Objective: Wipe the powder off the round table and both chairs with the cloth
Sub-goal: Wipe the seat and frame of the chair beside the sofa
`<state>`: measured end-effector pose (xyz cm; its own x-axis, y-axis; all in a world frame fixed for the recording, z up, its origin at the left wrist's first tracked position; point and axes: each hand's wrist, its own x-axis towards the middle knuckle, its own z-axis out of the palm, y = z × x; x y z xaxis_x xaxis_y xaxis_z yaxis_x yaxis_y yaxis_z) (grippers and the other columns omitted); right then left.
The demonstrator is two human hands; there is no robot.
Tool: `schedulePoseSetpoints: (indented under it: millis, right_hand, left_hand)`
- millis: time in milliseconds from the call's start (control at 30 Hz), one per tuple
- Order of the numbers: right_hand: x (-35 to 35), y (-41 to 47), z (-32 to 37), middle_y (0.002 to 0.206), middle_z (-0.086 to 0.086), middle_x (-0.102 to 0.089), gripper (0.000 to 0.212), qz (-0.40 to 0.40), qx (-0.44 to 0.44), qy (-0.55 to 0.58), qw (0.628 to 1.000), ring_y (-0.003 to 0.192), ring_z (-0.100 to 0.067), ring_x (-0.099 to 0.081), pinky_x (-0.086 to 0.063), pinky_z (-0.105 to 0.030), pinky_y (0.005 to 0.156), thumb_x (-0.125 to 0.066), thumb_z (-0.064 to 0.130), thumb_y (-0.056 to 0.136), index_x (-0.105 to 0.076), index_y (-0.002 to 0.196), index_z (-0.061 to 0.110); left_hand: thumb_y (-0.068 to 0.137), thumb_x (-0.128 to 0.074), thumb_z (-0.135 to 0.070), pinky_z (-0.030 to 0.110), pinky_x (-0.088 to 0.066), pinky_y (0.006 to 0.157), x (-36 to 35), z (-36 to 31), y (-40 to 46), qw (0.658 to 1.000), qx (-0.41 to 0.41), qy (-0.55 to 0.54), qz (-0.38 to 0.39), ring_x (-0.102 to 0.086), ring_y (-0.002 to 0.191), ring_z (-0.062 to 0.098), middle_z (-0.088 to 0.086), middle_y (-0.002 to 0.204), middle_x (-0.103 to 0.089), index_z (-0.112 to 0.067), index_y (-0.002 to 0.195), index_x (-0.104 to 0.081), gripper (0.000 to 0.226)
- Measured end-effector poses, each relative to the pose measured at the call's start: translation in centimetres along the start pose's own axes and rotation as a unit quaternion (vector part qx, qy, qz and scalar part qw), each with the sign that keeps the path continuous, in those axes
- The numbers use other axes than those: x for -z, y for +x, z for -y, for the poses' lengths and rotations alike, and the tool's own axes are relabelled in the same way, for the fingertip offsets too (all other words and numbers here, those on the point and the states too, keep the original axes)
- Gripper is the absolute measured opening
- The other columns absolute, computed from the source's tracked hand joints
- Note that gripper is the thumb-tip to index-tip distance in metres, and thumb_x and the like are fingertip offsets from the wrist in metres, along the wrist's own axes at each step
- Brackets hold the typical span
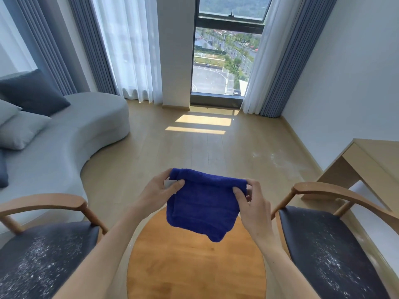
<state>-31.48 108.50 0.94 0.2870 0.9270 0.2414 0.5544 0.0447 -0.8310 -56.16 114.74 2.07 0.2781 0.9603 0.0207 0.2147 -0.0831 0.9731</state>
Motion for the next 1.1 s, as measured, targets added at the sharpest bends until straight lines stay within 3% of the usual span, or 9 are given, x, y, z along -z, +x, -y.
schedulePoseSetpoints:
  millis: [167,300,400,467,533,700,867,1000,1100]
  right_hand:
    - [0.6,1.5,0.3,0.084,-0.005,-0.072,0.045,0.109,-0.161,0.112,0.975,0.078,-0.013,-0.069,-0.058,-0.031,0.072,-0.067,0.032,0.089,-0.045,0.127,0.025]
    - [1.2,1.5,0.0,0.097,-0.005,-0.073,0.088,0.226,-0.209,0.179,0.934,0.089,-0.016,-0.071,-0.057,-0.032,0.078,-0.077,0.004,0.064,-0.038,0.138,0.029]
    - [0.9,1.3,-0.3,0.097,0.003,-0.072,0.072,0.178,-0.179,0.126,0.96,0.086,-0.008,-0.07,-0.056,-0.023,0.07,-0.069,-0.006,0.071,-0.048,0.134,0.022]
    - [0.9,1.3,-0.3,0.092,0.007,-0.073,0.055,0.134,-0.148,0.103,0.974,0.083,-0.006,-0.069,-0.056,-0.021,0.067,-0.064,-0.005,0.076,-0.058,0.122,0.022]
    - [0.9,1.2,-0.2,0.09,0.008,-0.072,0.042,0.111,-0.127,0.068,0.983,0.084,-0.008,-0.068,-0.056,-0.025,0.071,-0.062,-0.002,0.08,-0.06,0.112,0.025]
    - [0.7,1.0,-0.1,0.087,0.012,-0.068,0.026,0.101,-0.071,-0.038,0.992,0.082,-0.005,-0.062,-0.046,-0.023,0.066,-0.056,0.014,0.09,-0.05,0.11,0.029]
    - [0.5,1.1,-0.2,0.087,0.002,-0.067,0.024,0.132,-0.081,-0.02,0.988,0.082,-0.013,-0.063,-0.048,-0.03,0.07,-0.05,0.022,0.097,-0.041,0.117,0.03]
    - [1.2,1.4,0.1,0.094,-0.002,-0.069,0.05,0.205,-0.165,0.08,0.961,0.083,-0.01,-0.067,-0.05,-0.022,0.067,-0.072,0.017,0.078,-0.048,0.118,0.034]
    - [1.2,1.4,0.1,0.105,0.0,-0.065,0.065,0.24,-0.158,0.068,0.956,0.089,-0.013,-0.067,-0.057,-0.029,0.074,-0.075,0.004,0.066,-0.053,0.12,0.033]
  left_hand:
    - [0.092,-0.057,-0.045,0.026,-0.05,0.067,-0.6,0.7,0.5,0.995,0.063,0.036,-0.068,-0.064,0.089,0.011,-0.01,0.097,-0.066,-0.039,0.103,-0.054,0.013]
    - [0.09,-0.059,-0.047,0.028,-0.051,0.071,-0.4,0.7,0.5,0.987,0.126,0.018,-0.093,-0.061,0.093,0.011,-0.007,0.108,-0.061,-0.035,0.111,-0.05,0.025]
    - [0.076,-0.076,-0.026,0.028,-0.055,0.071,0.5,0.8,-0.1,0.987,0.152,-0.045,0.009,-0.067,0.092,0.017,0.001,0.105,-0.066,-0.037,0.121,-0.045,0.055]
    - [0.066,-0.073,-0.008,0.03,-0.056,0.075,0.9,0.9,-0.6,0.986,0.14,-0.046,0.079,-0.067,0.088,0.02,0.011,0.096,-0.067,-0.045,0.13,-0.035,0.084]
    - [0.064,-0.066,-0.003,0.025,-0.055,0.068,0.8,1.0,-0.7,0.99,0.117,0.013,0.08,-0.063,0.073,0.014,0.011,0.081,-0.062,-0.054,0.133,-0.028,0.094]
    - [0.082,-0.06,-0.009,0.031,-0.056,0.075,0.0,1.5,-0.6,0.992,0.056,0.105,0.037,-0.062,0.073,0.013,0.001,0.079,-0.069,-0.056,0.123,-0.036,0.066]
    - [0.092,-0.053,-0.018,0.026,-0.051,0.066,-0.1,1.7,-0.5,0.987,0.015,0.163,0.004,-0.059,0.068,0.011,0.001,0.07,-0.063,-0.055,0.106,-0.04,0.041]
    - [0.096,-0.05,-0.025,0.027,-0.045,0.062,-0.2,1.5,-0.5,0.984,0.033,0.173,-0.021,-0.053,0.071,0.013,-0.004,0.073,-0.057,-0.049,0.097,-0.046,0.024]
    - [0.083,-0.067,-0.023,0.026,-0.053,0.071,0.3,1.0,-0.8,0.992,0.065,0.103,0.028,-0.061,0.086,0.012,-0.006,0.097,-0.061,-0.052,0.11,-0.046,0.045]
